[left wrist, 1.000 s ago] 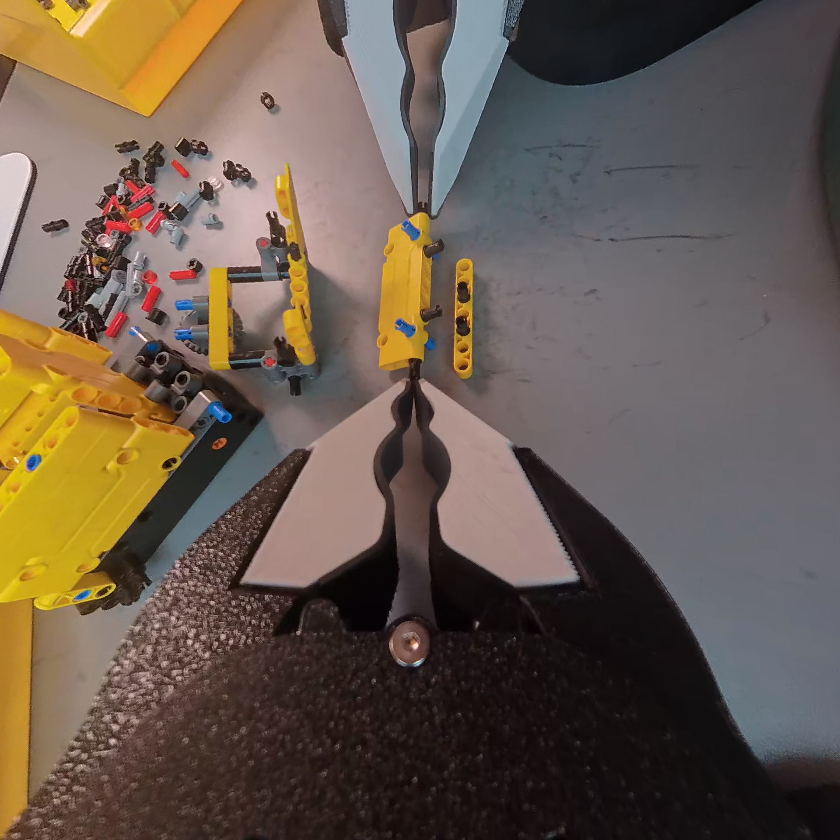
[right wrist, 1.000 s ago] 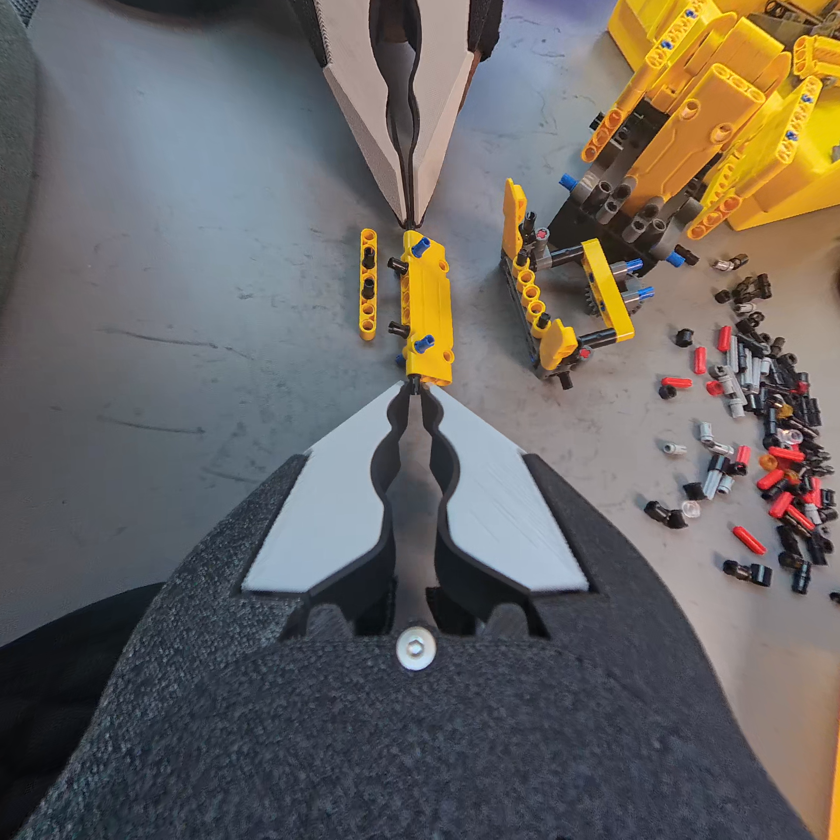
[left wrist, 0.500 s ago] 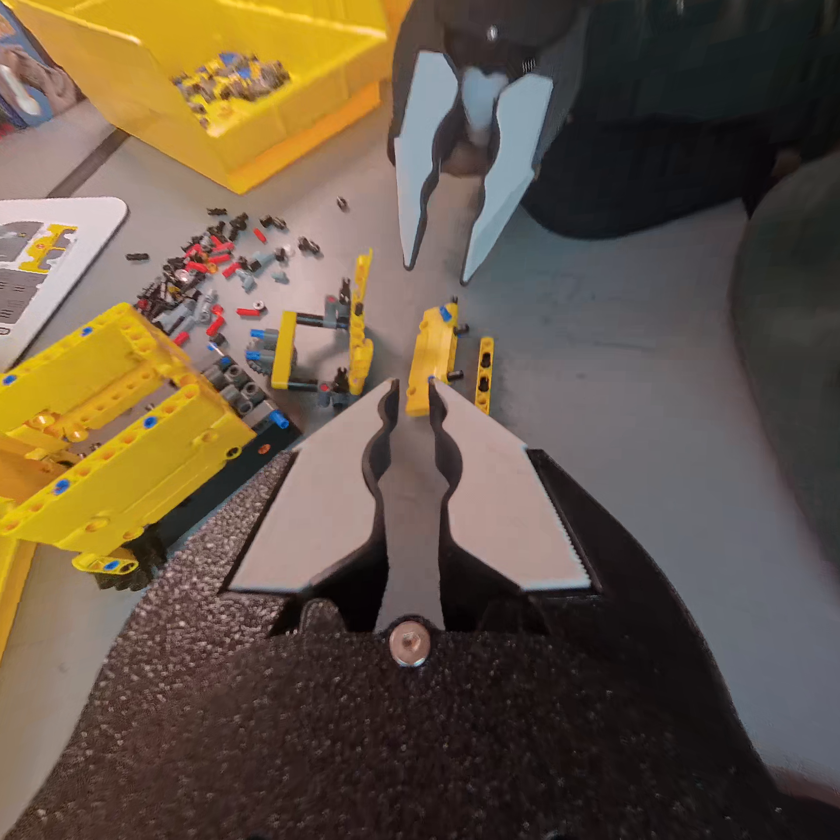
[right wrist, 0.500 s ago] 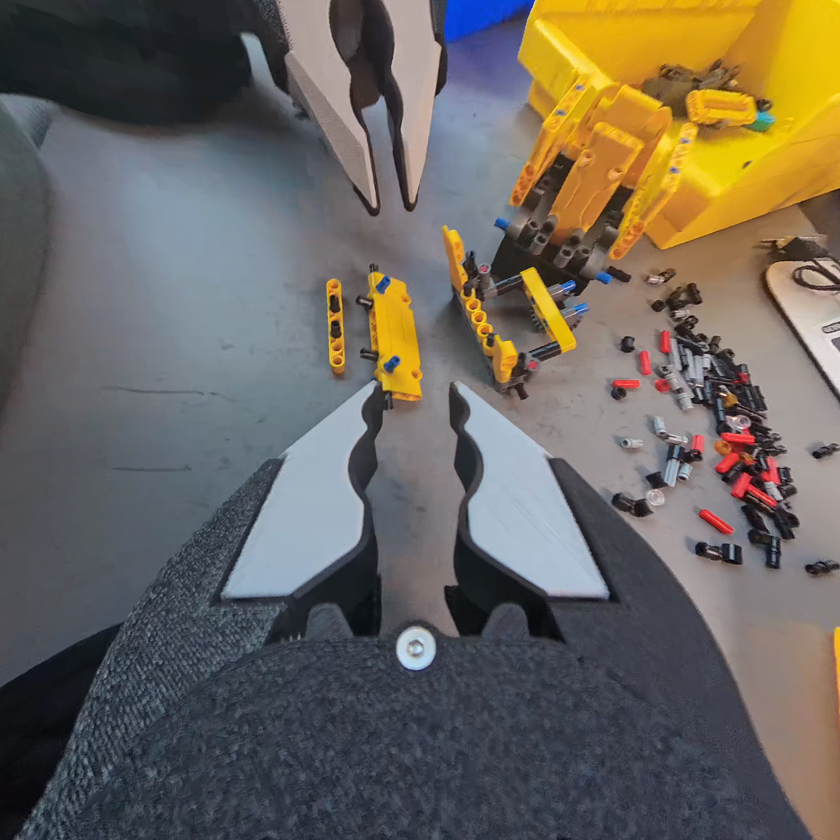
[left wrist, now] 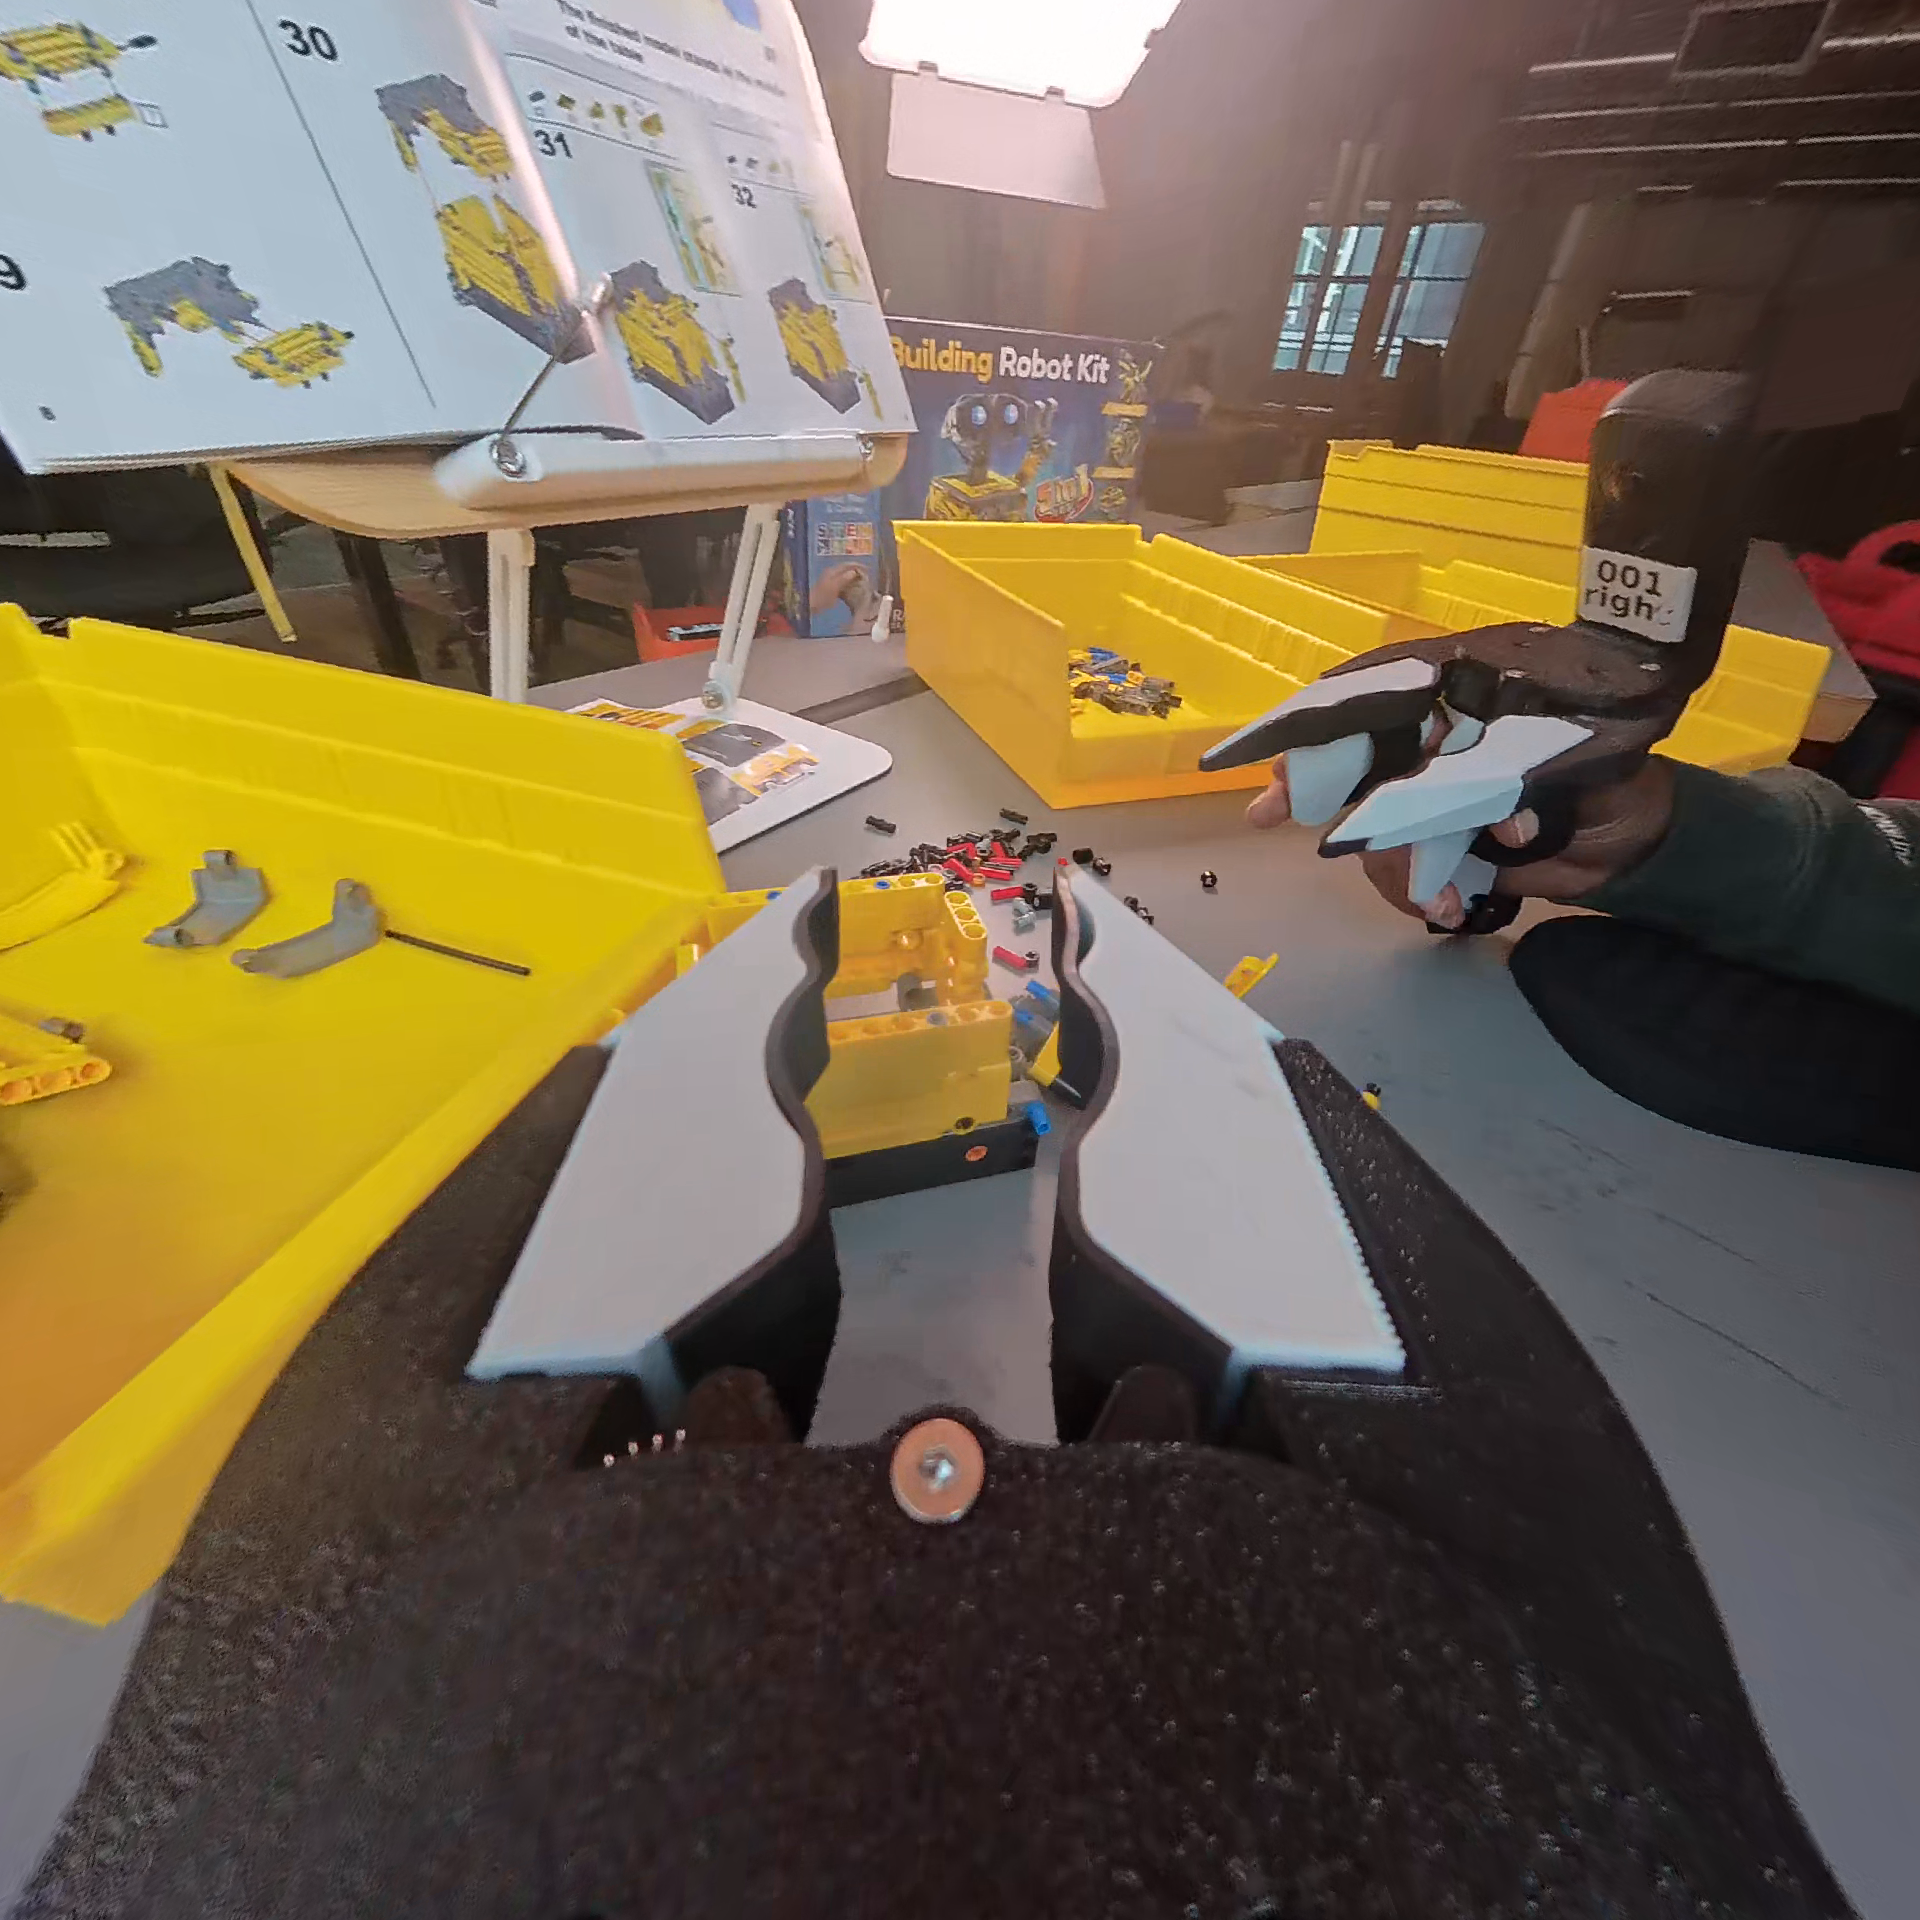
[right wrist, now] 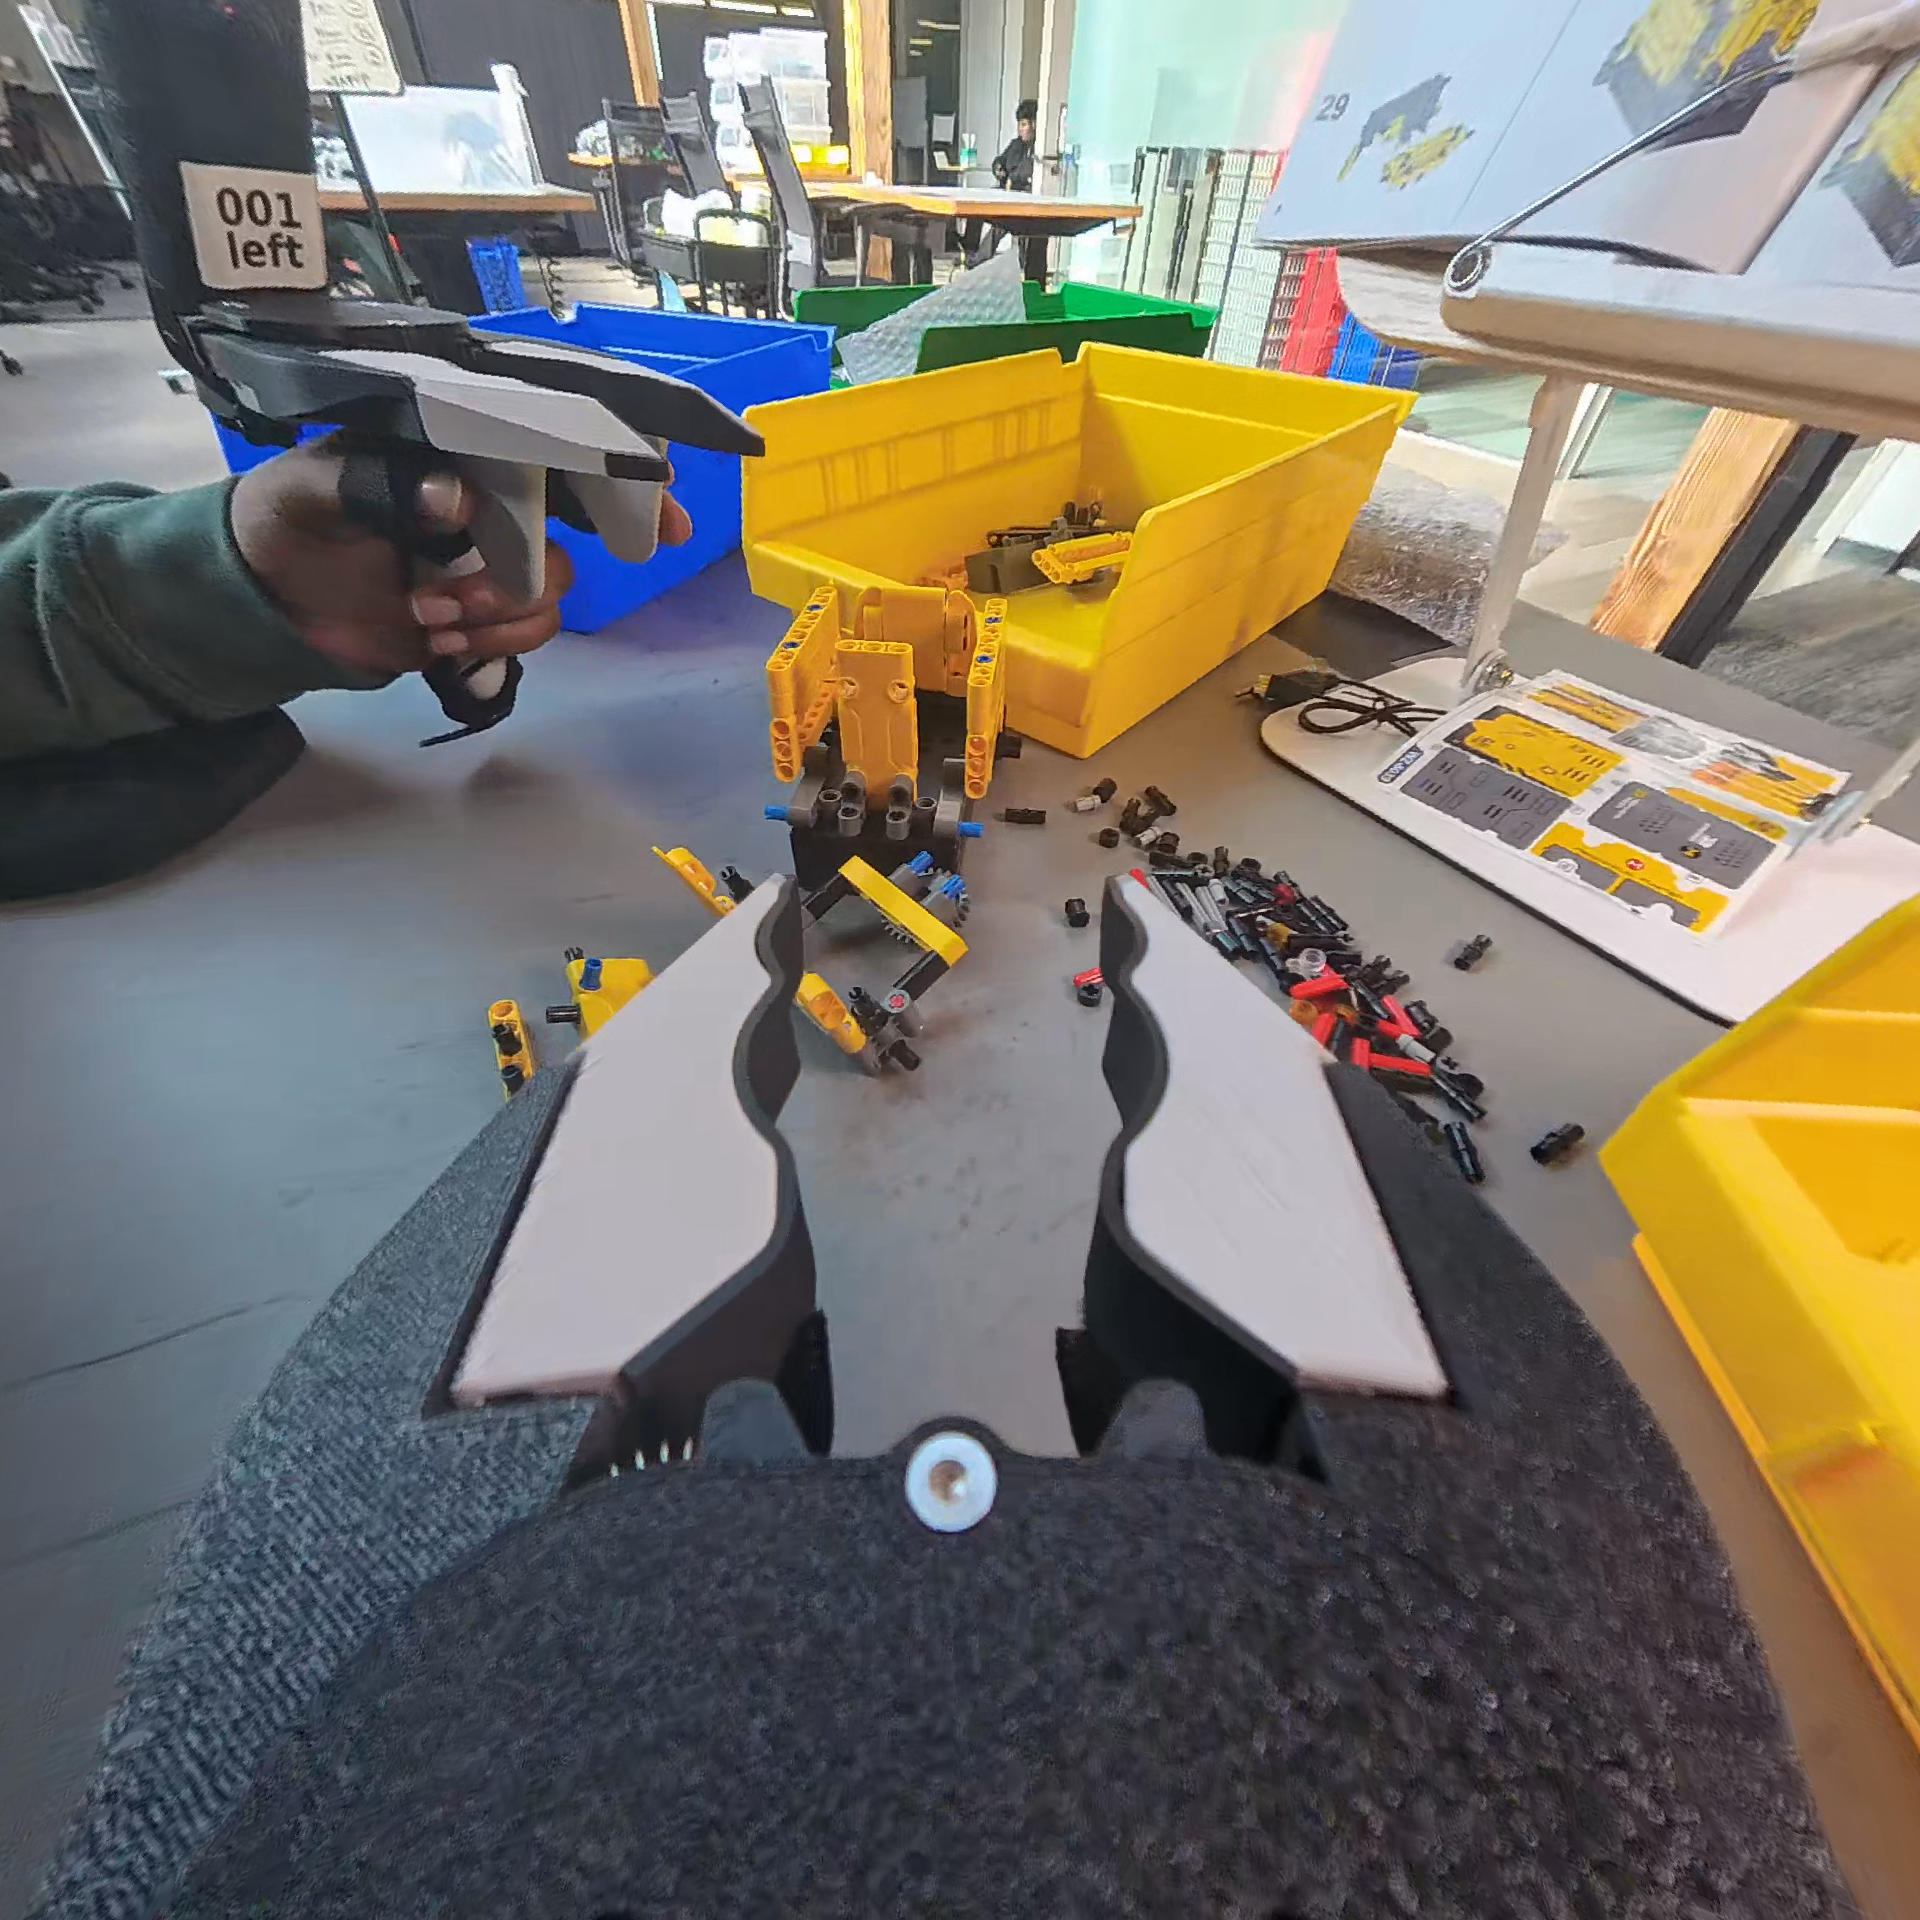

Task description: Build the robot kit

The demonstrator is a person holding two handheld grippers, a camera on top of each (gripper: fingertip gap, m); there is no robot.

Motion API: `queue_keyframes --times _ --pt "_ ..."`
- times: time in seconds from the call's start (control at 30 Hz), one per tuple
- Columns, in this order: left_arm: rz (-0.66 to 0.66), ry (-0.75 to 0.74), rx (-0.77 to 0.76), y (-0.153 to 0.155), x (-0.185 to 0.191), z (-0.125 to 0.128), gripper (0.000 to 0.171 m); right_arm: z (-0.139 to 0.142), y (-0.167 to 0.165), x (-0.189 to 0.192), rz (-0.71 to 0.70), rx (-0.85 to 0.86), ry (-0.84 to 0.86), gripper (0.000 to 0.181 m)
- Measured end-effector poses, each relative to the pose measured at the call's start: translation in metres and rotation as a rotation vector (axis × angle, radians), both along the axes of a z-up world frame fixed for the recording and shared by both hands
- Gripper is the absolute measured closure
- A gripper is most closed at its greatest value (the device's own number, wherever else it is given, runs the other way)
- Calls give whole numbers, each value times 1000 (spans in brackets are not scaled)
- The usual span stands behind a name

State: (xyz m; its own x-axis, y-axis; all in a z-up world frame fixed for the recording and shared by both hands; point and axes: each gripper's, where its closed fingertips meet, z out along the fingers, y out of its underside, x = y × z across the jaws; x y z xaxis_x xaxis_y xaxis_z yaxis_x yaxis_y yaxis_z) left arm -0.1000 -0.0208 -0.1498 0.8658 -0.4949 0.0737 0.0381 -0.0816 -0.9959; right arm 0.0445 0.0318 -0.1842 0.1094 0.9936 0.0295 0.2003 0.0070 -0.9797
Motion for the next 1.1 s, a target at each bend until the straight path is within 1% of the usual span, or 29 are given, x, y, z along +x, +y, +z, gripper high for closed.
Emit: queue_keyframes --times 0.07,0.13,0.2,0.27,0.37,0.47,0.53,0.7,0.8,1.1 --pt "29 2 -6 2 -5 -1 132 2 3 0 -15 28 16 131" --pt "46 -10 -10 4 -9 -1 134 4 7 -1 -37 43 27 134" --pt "46 -25 -18 4 -11 -1 137 5 11 -1 -50 37 38 137" --pt "47 -35 -14 3 -13 1 141 7 16 0 -65 35 52 144" --pt "67 -12 -13 3 -16 1 140 8 23 1 -84 16 70 152" --pt "102 39 -11 4 -20 -2 140 11 26 3 -94 -5 94 153" --pt "110 38 -14 4 -21 -2 143 13 27 4 -95 -13 104 153" --pt "100 11 -35 5 -21 -5 146 14 28 5 -95 -15 112 153" --pt "86 -10 -29 3 -19 -2 146 12 27 4 -90 -12 106 153" --pt "74 33 -30 2 -14 -4 146 10 23 3 -72 2 88 153"
